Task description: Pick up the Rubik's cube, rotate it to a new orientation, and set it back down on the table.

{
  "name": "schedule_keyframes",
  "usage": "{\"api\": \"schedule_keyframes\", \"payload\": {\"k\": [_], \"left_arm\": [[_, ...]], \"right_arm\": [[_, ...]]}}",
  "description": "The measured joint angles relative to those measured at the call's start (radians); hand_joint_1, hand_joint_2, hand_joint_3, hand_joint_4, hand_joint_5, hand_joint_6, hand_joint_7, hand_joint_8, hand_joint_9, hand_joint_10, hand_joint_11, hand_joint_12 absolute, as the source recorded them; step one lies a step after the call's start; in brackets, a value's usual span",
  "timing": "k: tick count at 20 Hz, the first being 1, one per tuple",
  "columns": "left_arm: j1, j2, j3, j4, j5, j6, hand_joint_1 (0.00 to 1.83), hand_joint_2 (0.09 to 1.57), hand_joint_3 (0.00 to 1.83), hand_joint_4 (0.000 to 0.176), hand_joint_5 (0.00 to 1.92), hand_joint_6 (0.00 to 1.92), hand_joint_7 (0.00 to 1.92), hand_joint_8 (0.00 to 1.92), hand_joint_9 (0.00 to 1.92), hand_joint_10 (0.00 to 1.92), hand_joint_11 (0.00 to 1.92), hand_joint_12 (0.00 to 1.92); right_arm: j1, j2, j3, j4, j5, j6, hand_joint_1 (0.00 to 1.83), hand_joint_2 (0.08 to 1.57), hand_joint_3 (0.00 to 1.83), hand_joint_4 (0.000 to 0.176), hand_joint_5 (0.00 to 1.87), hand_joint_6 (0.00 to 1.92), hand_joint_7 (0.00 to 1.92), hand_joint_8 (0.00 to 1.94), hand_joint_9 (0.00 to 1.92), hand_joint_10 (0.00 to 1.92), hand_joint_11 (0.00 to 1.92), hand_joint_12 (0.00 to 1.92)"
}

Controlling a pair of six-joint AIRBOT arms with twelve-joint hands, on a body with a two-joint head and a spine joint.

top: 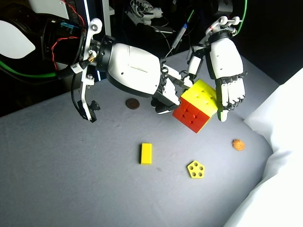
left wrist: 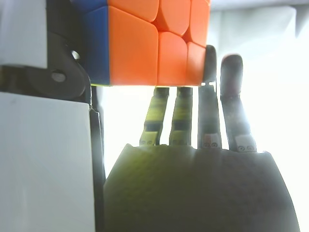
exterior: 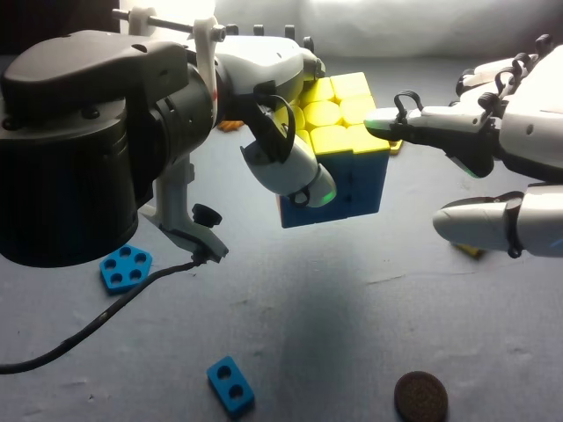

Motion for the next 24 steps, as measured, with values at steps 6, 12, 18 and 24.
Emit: {"api": "schedule_keyframes", "payload": {"k": [6, 12, 18, 24], "left_arm": [[0.0, 0.0, 0.0, 0.0, 0.0, 0.0, 1.02, 1.4, 0.0, 0.005, 0.45, 1.68, 0.52, 1.79, 0.24, 1.6, 0.07, 1.76], [-0.001, 0.0, 0.0, 0.001, 0.0, 0.003, 1.01, 1.41, 0.0, 0.016, 0.46, 1.69, 0.5, 1.8, 0.21, 1.62, 0.05, 1.78], [-0.001, 0.0, 0.001, 0.0, -0.002, 0.004, 1.03, 1.39, 0.0, 0.017, 0.48, 1.66, 0.52, 1.77, 0.25, 1.6, 0.09, 1.73], [-0.001, 0.0, 0.002, -0.002, -0.019, 0.016, 1.03, 1.39, 0.0, 0.006, 0.52, 1.61, 0.49, 1.81, 0.23, 1.59, 0.06, 1.76]], "right_arm": [[0.0, -0.036, 0.029, 0.041, -0.013, -0.024, 0.0, 1.37, 0.0, 0.0, 0.08, 0.0, 0.53, 1.8, 0.54, 1.92, 0.35, 1.92], [0.0, -0.059, 0.04, 0.056, -0.048, -0.025, 0.0, 1.37, 0.0, 0.0, 0.09, 0.0, 0.5, 1.75, 0.51, 1.92, 0.34, 1.92], [-0.001, -0.065, 0.043, 0.056, -0.058, -0.025, 0.0, 1.37, 0.0, 0.0, 0.07, 0.0, 0.5, 1.8, 0.53, 1.92, 0.36, 1.92], [-0.001, -0.099, 0.073, 0.086, -0.081, -0.023, 0.0, 1.36, 0.0, 0.0, 0.07, 0.01, 0.54, 1.79, 0.56, 1.92, 0.42, 1.92]]}}
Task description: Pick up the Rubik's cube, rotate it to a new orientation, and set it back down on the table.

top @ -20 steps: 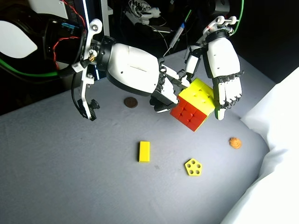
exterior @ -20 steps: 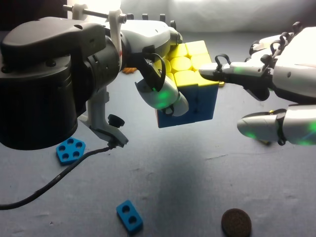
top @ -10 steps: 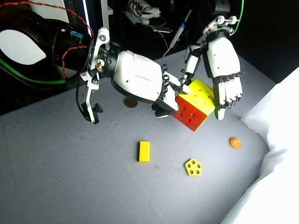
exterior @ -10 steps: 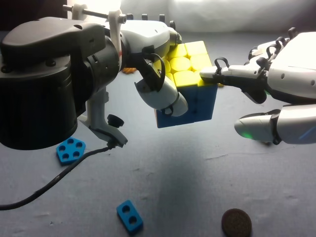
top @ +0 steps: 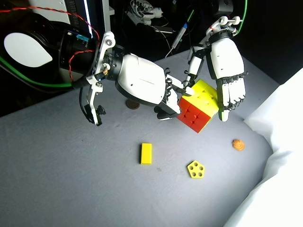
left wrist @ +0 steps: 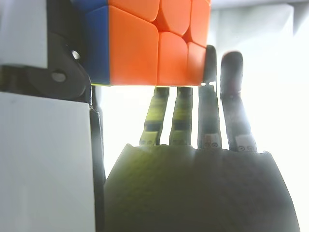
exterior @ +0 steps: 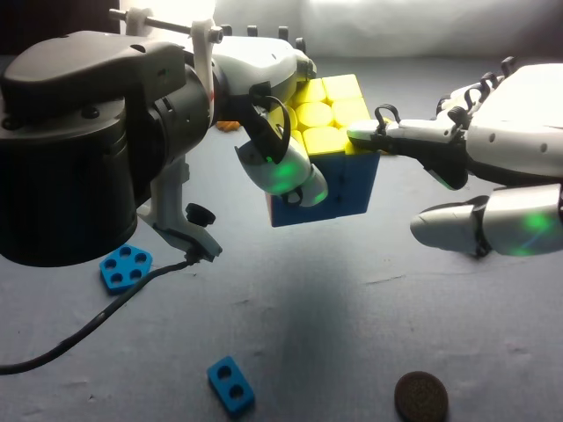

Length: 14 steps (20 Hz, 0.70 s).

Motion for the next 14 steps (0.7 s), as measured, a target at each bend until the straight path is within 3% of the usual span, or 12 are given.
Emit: {"api": "schedule_keyframes", "payload": {"k": [7, 8, 12, 13, 14], "left_arm": [[0.0, 0.0, 0.002, -0.001, 0.0, 0.002, 1.02, 1.4, 0.0, 0.018, 0.5, 1.65, 0.49, 1.8, 0.24, 1.6, 0.07, 1.73], [0.0, 0.0, 0.002, 0.0, -0.001, 0.002, 0.97, 1.36, 0.0, 0.0, 0.55, 1.61, 0.28, 1.64, 0.24, 1.58, 0.07, 1.72], [-0.001, 0.0, 0.004, 0.001, 0.001, 0.0, 1.0, 1.32, 0.0, 0.0, 0.59, 1.56, 0.27, 1.54, 0.25, 1.57, 0.08, 1.72], [-0.002, 0.0, 0.005, 0.002, 0.001, -0.001, 1.02, 1.37, 0.0, 0.0, 0.52, 1.62, 0.47, 1.71, 0.24, 1.6, 0.08, 1.75], [-0.002, 0.0, 0.005, 0.001, 0.001, -0.001, 1.03, 1.38, 0.0, 0.018, 0.52, 1.63, 0.52, 1.73, 0.26, 1.59, 0.1, 1.75]], "right_arm": [[-0.014, -0.006, 0.0, -0.001, -0.001, 0.0, 0.0, 1.37, 0.0, 0.0, 0.06, 0.0, 0.5, 1.84, 0.53, 1.92, 0.39, 1.92], [-0.021, -0.006, -0.001, -0.005, -0.006, 0.0, 0.0, 1.37, 0.0, 0.0, 0.06, 0.01, 0.49, 1.85, 0.52, 1.92, 0.39, 1.92], [-0.026, -0.006, -0.004, -0.015, -0.03, 0.0, 0.0, 1.36, 0.0, 0.0, 0.07, 0.0, 0.53, 1.79, 0.54, 1.92, 0.33, 1.92], [-0.026, -0.006, -0.004, -0.015, -0.029, 0.0, 0.0, 1.36, 0.0, 0.0, 0.08, 0.01, 0.54, 1.8, 0.55, 1.92, 0.33, 1.92], [-0.026, -0.006, -0.004, -0.015, -0.029, 0.0, 0.0, 1.36, 0.0, 0.0, 0.08, 0.01, 0.54, 1.79, 0.55, 1.92, 0.35, 1.92]]}}
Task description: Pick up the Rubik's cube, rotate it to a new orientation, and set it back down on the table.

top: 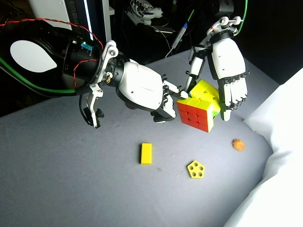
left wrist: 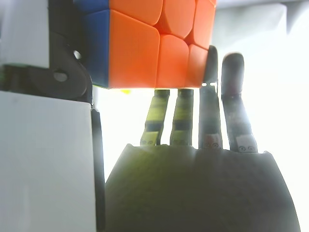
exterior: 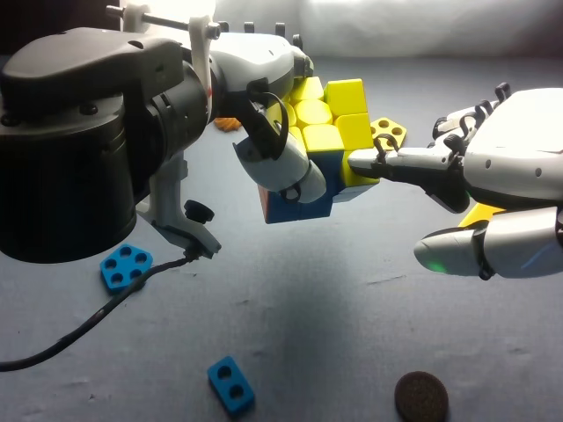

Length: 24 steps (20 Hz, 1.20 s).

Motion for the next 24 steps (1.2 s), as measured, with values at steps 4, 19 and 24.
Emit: {"api": "schedule_keyframes", "payload": {"k": [4, 19, 24], "left_arm": [[0.0, 0.0, 0.0, 0.0, 0.0, 0.0, 0.98, 1.33, 0.0, 0.0, 0.58, 1.59, 0.24, 1.56, 0.24, 1.55, 0.09, 1.7], [-0.007, 0.001, 0.006, 0.005, 0.0, -0.004, 0.97, 1.35, 0.0, 0.0, 0.56, 1.6, 0.3, 1.62, 0.24, 1.58, 0.07, 1.74], [-0.007, 0.003, 0.007, 0.006, -0.016, 0.003, 1.03, 1.39, 0.0, 0.005, 0.5, 1.63, 0.51, 1.77, 0.23, 1.59, 0.06, 1.75]], "right_arm": [[0.0, -0.002, 0.0, 0.0, 0.0, 0.0, 0.0, 1.36, 0.0, 0.0, 0.08, 0.01, 0.52, 1.78, 0.52, 1.92, 0.35, 1.92], [-0.023, -0.046, 0.034, 0.0, -0.013, 0.0, 0.0, 1.37, 0.0, 0.0, 0.09, 0.01, 0.52, 1.79, 0.53, 1.92, 0.36, 1.92], [-0.024, -0.083, 0.068, 0.013, -0.015, 0.0, 0.0, 1.37, 0.0, 0.0, 0.08, 0.01, 0.5, 1.82, 0.51, 1.92, 0.36, 1.92]]}}
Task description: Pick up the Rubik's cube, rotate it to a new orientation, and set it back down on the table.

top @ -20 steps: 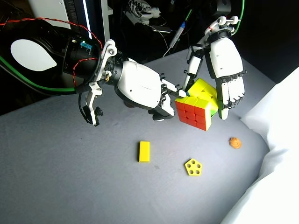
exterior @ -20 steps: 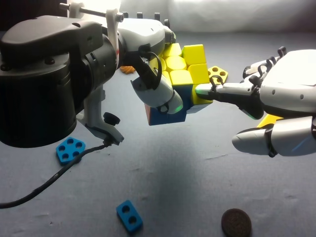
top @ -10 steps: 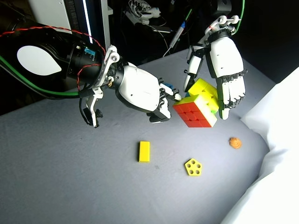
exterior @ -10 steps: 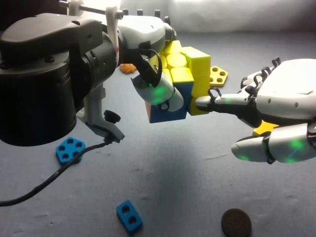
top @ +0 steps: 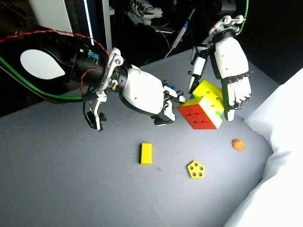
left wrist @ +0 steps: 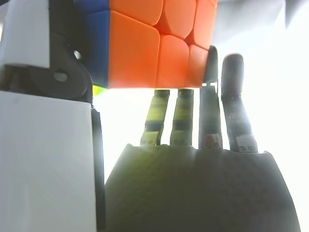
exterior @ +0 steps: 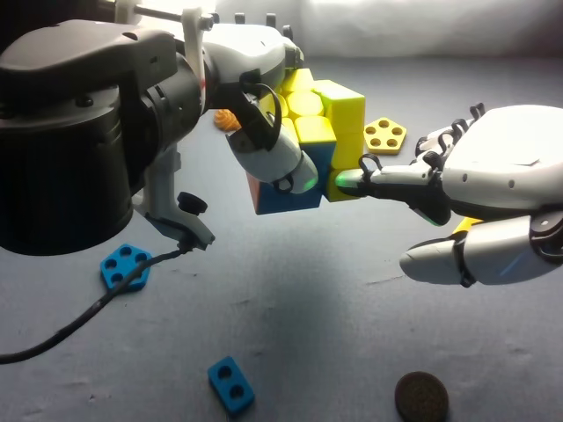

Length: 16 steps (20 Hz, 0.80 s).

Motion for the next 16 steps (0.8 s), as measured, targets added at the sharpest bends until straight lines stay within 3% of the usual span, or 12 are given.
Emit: {"api": "schedule_keyframes", "payload": {"k": [1, 4, 5, 6, 9, 10, 11, 13, 14, 15, 16], "left_arm": [[0.0, 0.001, 0.0, 0.0, -0.002, -0.001, 1.03, 1.39, 0.0, 0.018, 0.5, 1.64, 0.51, 1.76, 0.24, 1.58, 0.08, 1.73], [0.0, 0.001, 0.0, 0.001, -0.004, 0.0, 1.03, 1.39, 0.0, 0.02, 0.49, 1.66, 0.52, 1.75, 0.26, 1.54, 0.09, 1.71], [0.0, 0.001, 0.0, 0.002, -0.005, 0.0, 0.99, 1.34, 0.0, 0.0, 0.56, 1.6, 0.32, 1.56, 0.26, 1.52, 0.09, 1.68], [0.0, 0.001, 0.0, 0.003, -0.005, 0.0, 0.92, 1.36, 0.0, 0.0, 0.53, 1.65, 0.24, 1.55, 0.23, 1.54, 0.08, 1.68], [0.0, 0.001, 0.0, 0.003, -0.01, 0.0, 0.96, 1.34, 0.0, 0.0, 0.57, 1.6, 0.24, 1.53, 0.23, 1.58, 0.05, 1.75], [0.0, 0.001, 0.0, 0.003, -0.012, 0.0, 1.01, 1.38, 0.01, 0.0, 0.49, 1.67, 0.46, 1.71, 0.23, 1.59, 0.07, 1.76], [0.0, 0.001, 0.0, 0.003, -0.012, 0.0, 0.95, 1.36, 0.0, 0.0, 0.53, 1.64, 0.28, 1.58, 0.23, 1.57, 0.06, 1.75], [-0.003, 0.001, 0.0, 0.0, -0.01, -0.005, 0.99, 1.33, 0.0, 0.0, 0.58, 1.57, 0.27, 1.52, 0.24, 1.56, 0.06, 1.74], [-0.003, 0.001, 0.0, 0.003, -0.004, -0.008, 1.02, 1.38, 0.0, 0.0, 0.51, 1.63, 0.46, 1.73, 0.23, 1.6, 0.05, 1.76], [-0.007, 0.001, 0.0, 0.003, -0.004, -0.008, 0.96, 1.35, 0.0, 0.0, 0.56, 1.61, 0.28, 1.61, 0.22, 1.58, 0.07, 1.73], [-0.008, 0.001, 0.0, 0.005, -0.004, -0.008, 0.94, 1.35, 0.0, 0.0, 0.56, 1.61, 0.24, 1.55, 0.23, 1.56, 0.08, 1.7]], "right_arm": [[0.0, -0.004, 0.002, 0.003, -0.001, 0.0, 0.0, 1.37, 0.0, 0.0, 0.08, 0.0, 0.52, 1.8, 0.52, 1.92, 0.37, 1.92], [0.0, -0.012, 0.011, 0.002, -0.008, 0.0, 0.0, 1.37, 0.0, 0.0, 0.06, 0.0, 0.52, 1.81, 0.52, 1.92, 0.37, 1.92], [0.0, -0.015, 0.014, 0.002, -0.008, 0.0, 0.0, 1.37, 0.0, 0.0, 0.07, 0.01, 0.52, 1.81, 0.52, 1.92, 0.37, 1.92], [0.0, -0.021, 0.019, 0.002, -0.009, 0.0, 0.0, 1.37, 0.0, 0.0, 0.07, 0.0, 0.52, 1.84, 0.53, 1.92, 0.38, 1.92], [0.0, -0.032, 0.03, 0.002, -0.01, 0.0, 0.0, 1.38, 0.0, 0.0, 0.07, 0.0, 0.54, 1.91, 0.57, 1.92, 0.44, 1.92], [0.0, -0.036, 0.035, 0.002, -0.013, 0.0, 0.0, 1.37, 0.0, 0.0, 0.07, 0.0, 0.55, 1.92, 0.58, 1.92, 0.45, 1.92], [0.0, -0.036, 0.038, 0.002, -0.013, 0.0, 0.0, 1.37, 0.0, 0.0, 0.07, 0.0, 0.54, 1.92, 0.56, 1.92, 0.43, 1.92], [0.0, -0.04, 0.043, 0.006, -0.016, -0.001, 0.0, 1.38, 0.0, 0.0, 0.09, 0.01, 0.55, 1.92, 0.56, 1.92, 0.42, 1.92], [0.0, -0.044, 0.05, 0.008, -0.023, -0.001, 0.0, 1.37, 0.0, 0.0, 0.09, 0.01, 0.56, 1.92, 0.59, 1.92, 0.45, 1.92], [0.0, -0.045, 0.053, 0.01, -0.033, -0.001, 0.0, 1.38, 0.0, 0.0, 0.07, 0.0, 0.55, 1.93, 0.58, 1.92, 0.44, 1.92], [0.0, -0.045, 0.055, 0.01, -0.037, -0.001, 0.0, 1.38, 0.0, 0.0, 0.07, 0.0, 0.54, 1.94, 0.58, 1.92, 0.44, 1.92]]}}
